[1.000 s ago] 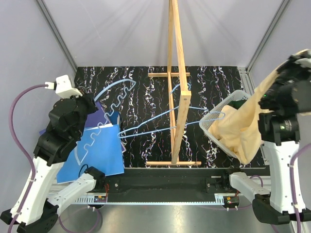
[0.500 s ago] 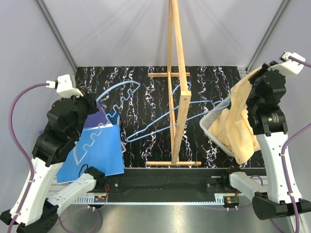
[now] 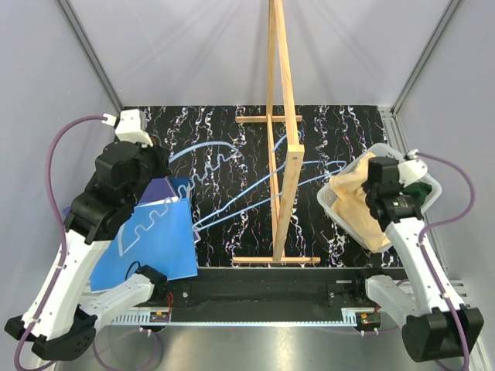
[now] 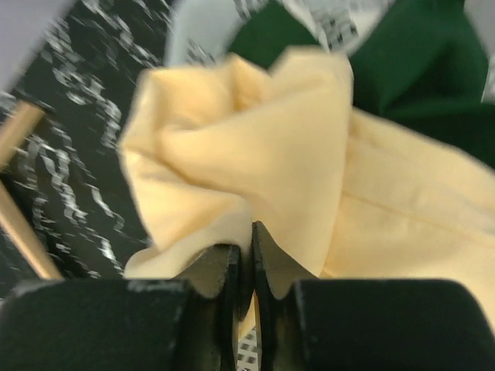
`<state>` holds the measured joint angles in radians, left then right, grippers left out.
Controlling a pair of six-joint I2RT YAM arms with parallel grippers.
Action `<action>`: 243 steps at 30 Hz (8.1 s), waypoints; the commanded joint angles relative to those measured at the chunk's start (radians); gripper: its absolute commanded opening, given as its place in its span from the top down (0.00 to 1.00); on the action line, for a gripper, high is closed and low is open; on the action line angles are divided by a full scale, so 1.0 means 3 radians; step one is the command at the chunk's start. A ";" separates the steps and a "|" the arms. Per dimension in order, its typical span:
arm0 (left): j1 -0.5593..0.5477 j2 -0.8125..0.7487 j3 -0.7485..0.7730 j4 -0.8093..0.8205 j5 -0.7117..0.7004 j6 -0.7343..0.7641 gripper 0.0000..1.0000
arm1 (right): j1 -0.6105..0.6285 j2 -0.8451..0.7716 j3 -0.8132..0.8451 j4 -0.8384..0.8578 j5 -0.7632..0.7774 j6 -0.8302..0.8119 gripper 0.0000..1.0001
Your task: Remove the t-shirt from the hanger
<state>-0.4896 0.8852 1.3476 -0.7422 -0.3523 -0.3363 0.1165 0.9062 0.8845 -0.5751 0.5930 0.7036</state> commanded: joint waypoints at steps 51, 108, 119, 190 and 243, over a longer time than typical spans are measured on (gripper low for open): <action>0.0042 0.1590 0.0504 0.0751 0.2355 -0.0408 1.00 | -0.0015 0.1039 -0.1276 0.4944 -0.5335 0.0549 0.08; 0.0067 -0.0322 -0.0759 -0.0052 0.1256 -0.0285 0.12 | -0.1099 0.1770 0.0809 0.3733 -0.5234 -0.0044 1.00; 0.0073 -0.0537 -0.0642 -0.0119 0.1302 -0.0372 0.09 | -0.1099 0.1852 0.1112 0.4213 -0.5526 0.0758 1.00; 0.0073 -0.0783 -0.0723 -0.0047 0.1476 -0.0434 0.07 | -0.1084 0.1080 0.1332 0.3845 -0.5413 0.1075 1.00; 0.0067 -0.0803 -0.2240 0.1251 0.2452 -0.1026 0.07 | -0.0921 -0.0479 -0.0273 -0.0400 -0.4940 -0.0377 0.00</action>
<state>-0.4713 0.7033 0.7654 -0.5415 0.2817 -0.5694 -0.1806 0.8333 0.8856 -0.7471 -0.5709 0.5827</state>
